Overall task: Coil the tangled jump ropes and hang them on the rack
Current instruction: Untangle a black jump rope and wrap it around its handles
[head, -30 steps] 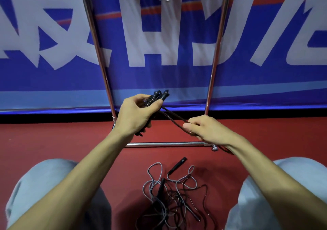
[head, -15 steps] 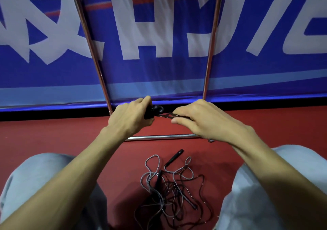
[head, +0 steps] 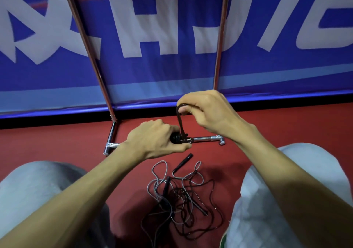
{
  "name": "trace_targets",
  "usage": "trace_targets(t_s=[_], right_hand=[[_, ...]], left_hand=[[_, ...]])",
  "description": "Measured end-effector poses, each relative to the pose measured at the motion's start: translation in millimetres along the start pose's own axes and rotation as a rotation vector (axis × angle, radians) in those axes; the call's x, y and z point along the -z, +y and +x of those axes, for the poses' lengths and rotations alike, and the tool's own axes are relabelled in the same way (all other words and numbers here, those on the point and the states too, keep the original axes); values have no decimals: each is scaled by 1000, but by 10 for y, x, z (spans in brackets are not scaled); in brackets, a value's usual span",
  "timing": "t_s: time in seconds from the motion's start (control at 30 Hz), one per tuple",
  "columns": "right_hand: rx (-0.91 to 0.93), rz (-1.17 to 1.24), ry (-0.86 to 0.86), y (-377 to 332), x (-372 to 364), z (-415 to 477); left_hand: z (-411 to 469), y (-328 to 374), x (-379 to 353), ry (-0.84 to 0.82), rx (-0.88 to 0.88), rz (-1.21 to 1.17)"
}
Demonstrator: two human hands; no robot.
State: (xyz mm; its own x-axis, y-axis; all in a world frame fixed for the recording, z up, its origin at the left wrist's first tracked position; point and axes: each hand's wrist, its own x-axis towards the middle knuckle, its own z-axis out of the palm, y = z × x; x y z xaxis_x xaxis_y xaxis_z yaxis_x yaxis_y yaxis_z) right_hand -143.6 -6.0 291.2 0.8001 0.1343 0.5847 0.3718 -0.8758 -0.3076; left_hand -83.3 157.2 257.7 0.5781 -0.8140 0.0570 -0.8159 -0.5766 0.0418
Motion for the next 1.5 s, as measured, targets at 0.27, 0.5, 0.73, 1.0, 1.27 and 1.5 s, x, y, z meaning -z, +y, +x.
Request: trace_targets(t_s=[0.27, 0.5, 0.73, 1.0, 1.27, 1.5], right_hand=[[-377, -78, 78, 179, -84, -31], [-467, -32, -56, 165, -194, -44], [-488, -71, -311, 79, -206, -117], [-446, 14, -498, 12, -211, -95], [-306, 29, -639, -88, -42, -109], [-212, 69, -467, -130, 0, -94]], left_hand=[[-66, 44, 35, 148, -108, -210], [-97, -10, 162, 311, -10, -814], [-90, -24, 232, 384, 63, -1075], [-34, -122, 235, 443, 199, -946], [-19, -328, 131, 388, 208, -270], [9, -283, 97, 271, 186, -25]])
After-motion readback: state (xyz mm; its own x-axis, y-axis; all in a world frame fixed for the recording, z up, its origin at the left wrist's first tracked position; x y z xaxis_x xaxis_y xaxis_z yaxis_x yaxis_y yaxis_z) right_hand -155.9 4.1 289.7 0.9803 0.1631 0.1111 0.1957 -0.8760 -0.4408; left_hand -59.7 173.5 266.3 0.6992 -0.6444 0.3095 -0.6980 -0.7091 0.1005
